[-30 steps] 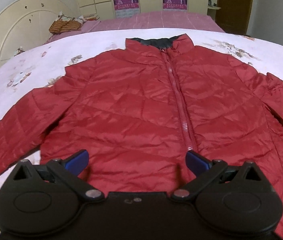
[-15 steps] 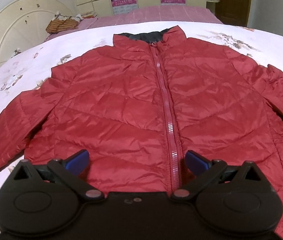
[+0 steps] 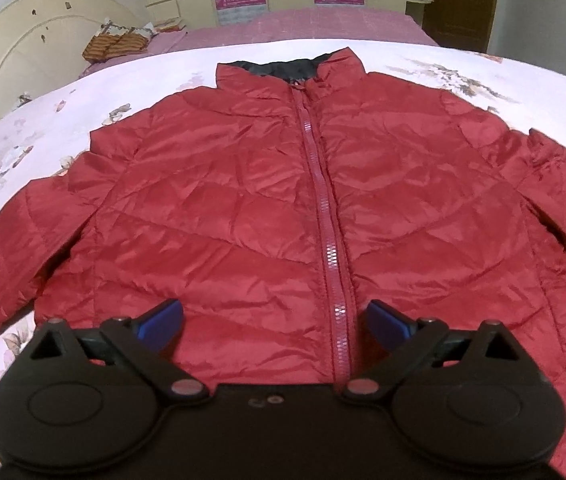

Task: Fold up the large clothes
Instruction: 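Move the right tool to the sleeve cuff nearest it and grasp it, then carry the grasped sleeve with the right tool across the jacket body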

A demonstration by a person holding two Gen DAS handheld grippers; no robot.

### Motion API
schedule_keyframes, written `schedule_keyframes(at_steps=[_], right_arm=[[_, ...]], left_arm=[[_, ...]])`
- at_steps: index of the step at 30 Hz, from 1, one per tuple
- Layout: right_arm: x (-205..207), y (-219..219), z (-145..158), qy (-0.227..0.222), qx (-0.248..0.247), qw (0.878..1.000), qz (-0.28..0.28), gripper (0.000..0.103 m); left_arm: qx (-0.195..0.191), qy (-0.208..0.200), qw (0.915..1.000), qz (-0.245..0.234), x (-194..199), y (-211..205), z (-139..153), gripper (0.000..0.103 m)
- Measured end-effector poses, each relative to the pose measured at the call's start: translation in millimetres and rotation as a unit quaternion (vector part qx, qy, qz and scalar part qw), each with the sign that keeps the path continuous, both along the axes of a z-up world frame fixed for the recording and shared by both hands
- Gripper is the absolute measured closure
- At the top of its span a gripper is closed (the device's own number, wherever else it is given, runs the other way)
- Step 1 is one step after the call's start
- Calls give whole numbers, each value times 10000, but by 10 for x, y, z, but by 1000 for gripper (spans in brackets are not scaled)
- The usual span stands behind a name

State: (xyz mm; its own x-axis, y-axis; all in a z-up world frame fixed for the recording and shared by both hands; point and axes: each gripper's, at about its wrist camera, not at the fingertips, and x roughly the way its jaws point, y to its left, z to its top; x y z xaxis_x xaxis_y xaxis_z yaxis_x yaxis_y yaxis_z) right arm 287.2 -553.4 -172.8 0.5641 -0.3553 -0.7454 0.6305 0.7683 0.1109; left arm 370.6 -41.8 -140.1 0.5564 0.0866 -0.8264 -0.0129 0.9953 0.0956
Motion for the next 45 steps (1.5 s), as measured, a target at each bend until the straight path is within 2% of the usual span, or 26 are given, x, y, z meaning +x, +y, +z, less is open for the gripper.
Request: schedule_keyframes(at_steps=[2, 4, 8, 12, 16, 20, 25, 29, 34, 37, 39, 40, 41, 45], right_arm=[[0, -9, 41, -149, 175, 9997, 56, 79], [-1, 8, 94, -284, 303, 9991, 74, 87], [41, 139, 319, -616, 287, 9974, 236, 89], [200, 516, 653, -1027, 322, 9907, 836, 89], [435, 1111, 945, -1341, 374, 9767, 1634, 89], [689, 1887, 1101, -1503, 501, 9570, 2429, 89], [959, 2874, 1136, -1458, 694, 9302, 3297, 89], [1050, 3588, 996, -1203, 932, 9084, 3893, 89], [1148, 4260, 728, -801, 1179, 8872, 4389, 89], [1205, 4460, 588, -545, 1255, 8806, 4536, 88], [1230, 4519, 545, -472, 1307, 8760, 4619, 70], [1227, 4510, 544, -501, 1379, 8752, 4611, 40], [1199, 4479, 541, -577, 1398, 8755, 4589, 26], [1157, 4343, 672, -771, 1251, 8820, 4478, 26]], left_arm=[[-131, -27, 9999, -23, -1, 14, 16, 6], [-204, -60, 9998, -30, -1, 29, 37, 6], [-215, -134, 9997, -57, 5, 84, 95, 8], [-316, -287, 9991, -22, -6, 224, 190, 9], [-413, -407, 9983, 61, -38, 434, 275, 10], [-418, -511, 9977, 180, -86, 717, 329, 10], [-526, -555, 9963, 382, -122, 1122, 370, 10], [-651, -579, 9950, 481, -120, 1402, 389, 10], [-840, -588, 9934, 516, -84, 1619, 395, 10], [-968, -563, 9926, 477, -45, 1662, 388, 9], [-1077, -562, 9917, 432, -29, 1671, 388, 6], [-1145, -561, 9910, 412, -16, 1664, 386, 6], [-1212, -562, 9903, 385, -4, 1652, 383, 5], [-1510, -508, 9870, 204, 98, 1507, 350, 2]])
